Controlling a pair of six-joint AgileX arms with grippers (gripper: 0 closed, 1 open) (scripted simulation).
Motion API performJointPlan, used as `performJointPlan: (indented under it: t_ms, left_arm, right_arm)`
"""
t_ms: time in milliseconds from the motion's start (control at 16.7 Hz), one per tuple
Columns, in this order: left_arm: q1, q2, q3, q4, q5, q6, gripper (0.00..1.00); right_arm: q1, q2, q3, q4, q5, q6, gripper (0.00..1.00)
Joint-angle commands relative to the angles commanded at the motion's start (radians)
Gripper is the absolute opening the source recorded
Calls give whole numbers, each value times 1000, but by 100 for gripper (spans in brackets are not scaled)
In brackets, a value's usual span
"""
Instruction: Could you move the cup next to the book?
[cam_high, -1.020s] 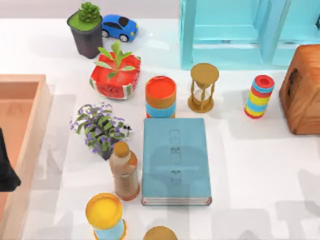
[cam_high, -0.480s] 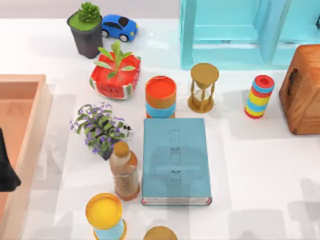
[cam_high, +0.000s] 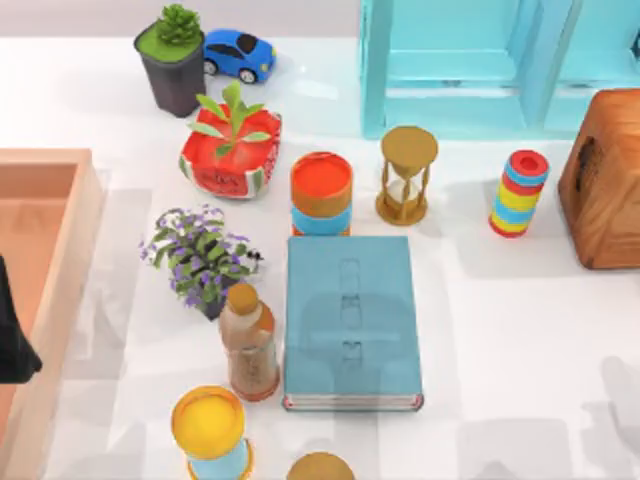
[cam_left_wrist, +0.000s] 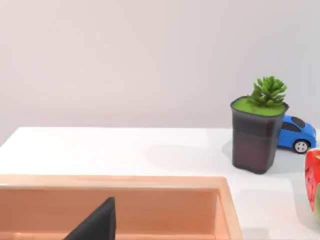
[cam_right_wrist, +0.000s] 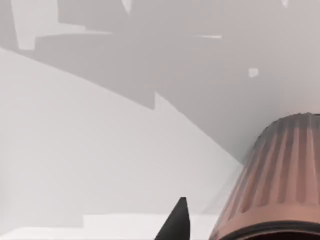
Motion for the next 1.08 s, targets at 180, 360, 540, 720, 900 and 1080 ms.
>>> performJointPlan:
  t_ms: [180, 360, 540, 720, 900, 1080]
  left_arm:
    - [0, 0, 0, 0, 0, 0, 100]
    - [0, 0, 0, 0, 0, 0, 100]
    - [0, 0, 0, 0, 0, 0, 100]
    - [0, 0, 0, 0, 0, 0, 100]
    - [0, 0, 0, 0, 0, 0, 100]
    - [0, 0, 0, 0, 0, 0, 100]
  right_arm:
    - [0, 0, 0, 0, 0, 0, 10]
    - [0, 0, 0, 0, 0, 0, 0]
    - [0, 0, 0, 0, 0, 0, 0]
    - [0, 0, 0, 0, 0, 0, 0]
    - [-1, -6, 15, -16, 0, 1, 0]
    - [-2, -30, 79, -117, -1, -6, 0]
